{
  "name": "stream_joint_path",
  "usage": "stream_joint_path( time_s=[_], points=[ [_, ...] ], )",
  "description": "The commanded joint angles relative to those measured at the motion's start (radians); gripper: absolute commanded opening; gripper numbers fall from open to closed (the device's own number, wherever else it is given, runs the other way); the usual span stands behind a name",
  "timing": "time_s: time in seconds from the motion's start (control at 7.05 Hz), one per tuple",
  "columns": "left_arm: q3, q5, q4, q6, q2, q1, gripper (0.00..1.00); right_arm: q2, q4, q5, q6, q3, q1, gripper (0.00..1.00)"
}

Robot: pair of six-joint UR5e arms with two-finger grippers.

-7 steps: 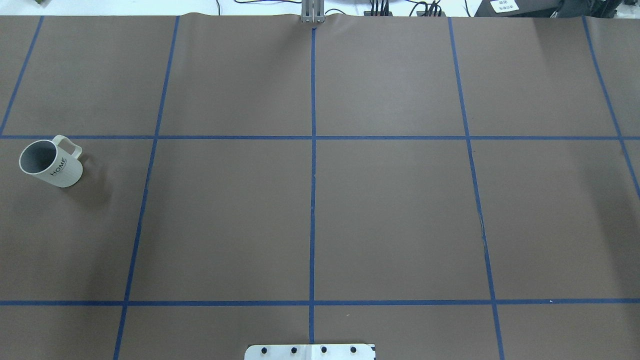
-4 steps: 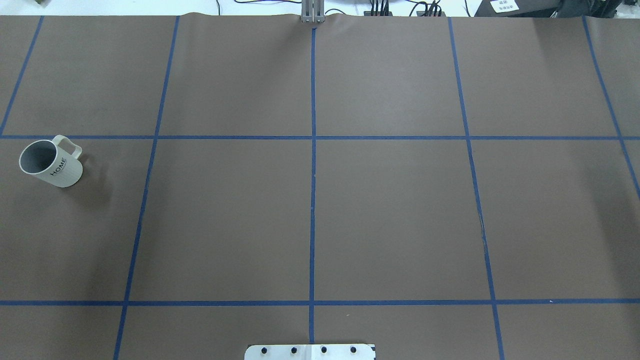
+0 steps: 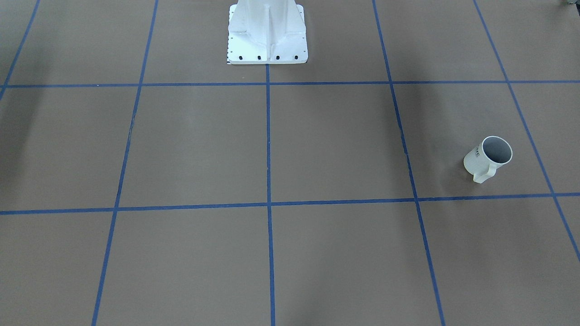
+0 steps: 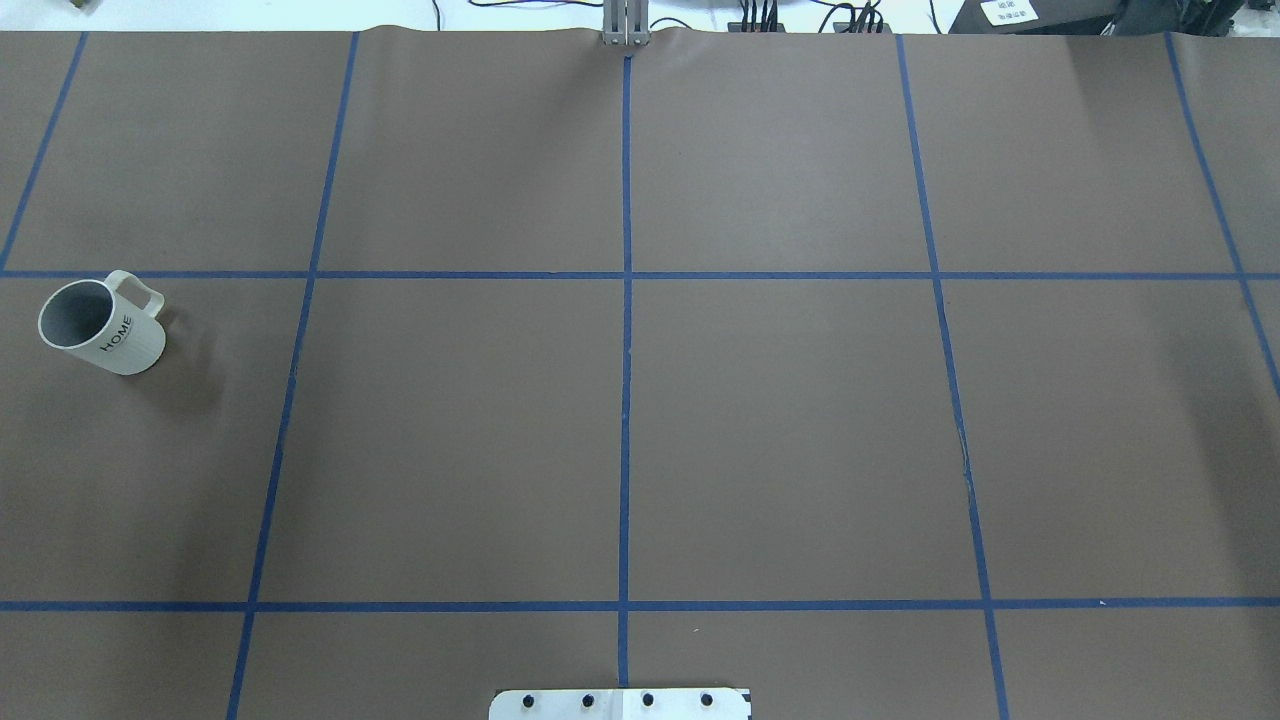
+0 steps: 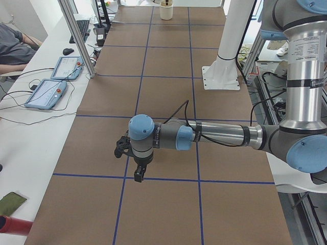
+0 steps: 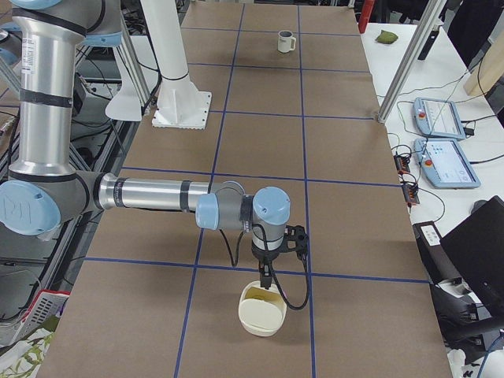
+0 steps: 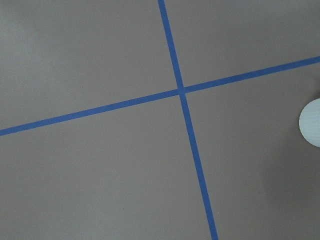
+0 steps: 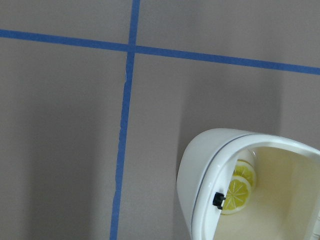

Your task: Left arm hands cup to right arm to dump lemon

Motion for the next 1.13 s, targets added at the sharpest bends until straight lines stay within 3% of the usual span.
stream_joint_path(
  time_s=[0.0, 0.99],
  points=[
    [-0.002, -0.001, -0.002, 0.0, 0.008, 0.001, 1.0, 0.0, 0.0, 0.001, 0.0, -0.001, -0.003, 1.0],
    [-0.005, -0.002, -0.002, 0.0, 0.008, 0.003, 1.0, -0.001, 0.0, -0.001, 0.0, -0.001, -0.014, 1.0]
  ],
)
